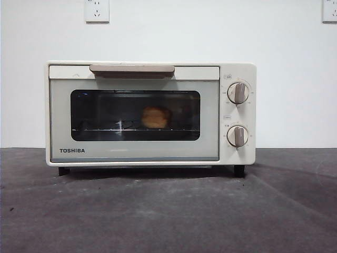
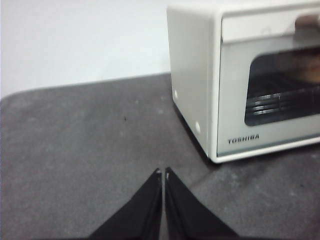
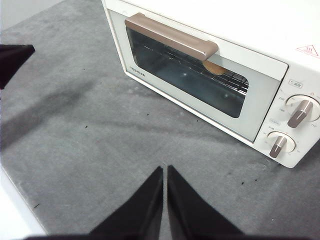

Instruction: The left arm flap open the oven, the right arm pick bread and place it into oven, the left arm flap close the oven

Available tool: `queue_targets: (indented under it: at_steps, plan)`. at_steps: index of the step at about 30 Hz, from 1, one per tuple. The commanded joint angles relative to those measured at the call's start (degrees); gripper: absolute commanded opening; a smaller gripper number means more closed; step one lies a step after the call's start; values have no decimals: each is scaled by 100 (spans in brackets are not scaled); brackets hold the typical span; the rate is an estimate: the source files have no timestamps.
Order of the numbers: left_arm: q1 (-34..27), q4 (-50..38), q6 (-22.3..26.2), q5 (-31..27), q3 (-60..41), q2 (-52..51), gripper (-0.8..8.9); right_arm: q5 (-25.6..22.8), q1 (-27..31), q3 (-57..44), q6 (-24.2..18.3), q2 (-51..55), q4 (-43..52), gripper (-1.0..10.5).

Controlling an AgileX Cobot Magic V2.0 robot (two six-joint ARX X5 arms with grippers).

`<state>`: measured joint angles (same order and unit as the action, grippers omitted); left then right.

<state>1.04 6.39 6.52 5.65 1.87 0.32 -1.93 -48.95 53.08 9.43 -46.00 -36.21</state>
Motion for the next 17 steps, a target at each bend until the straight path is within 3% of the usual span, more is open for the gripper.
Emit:
queue_targets:
  at_steps: [1,5,10,17]
  plan:
    - [4,153,28,-35,-118,-13,16,-22,-42,50,37,-33,61,9]
    - [4,417,-2,-35,-118,-13,16,-22,-42,50,37,-33,61,9]
    - [4,413,-590,-33,-118,-13,16,-22,-42,50,37,-33,61,9]
    - [4,413,-614,-33,-118,-13,16,-22,-42,50,37,-33,61,9]
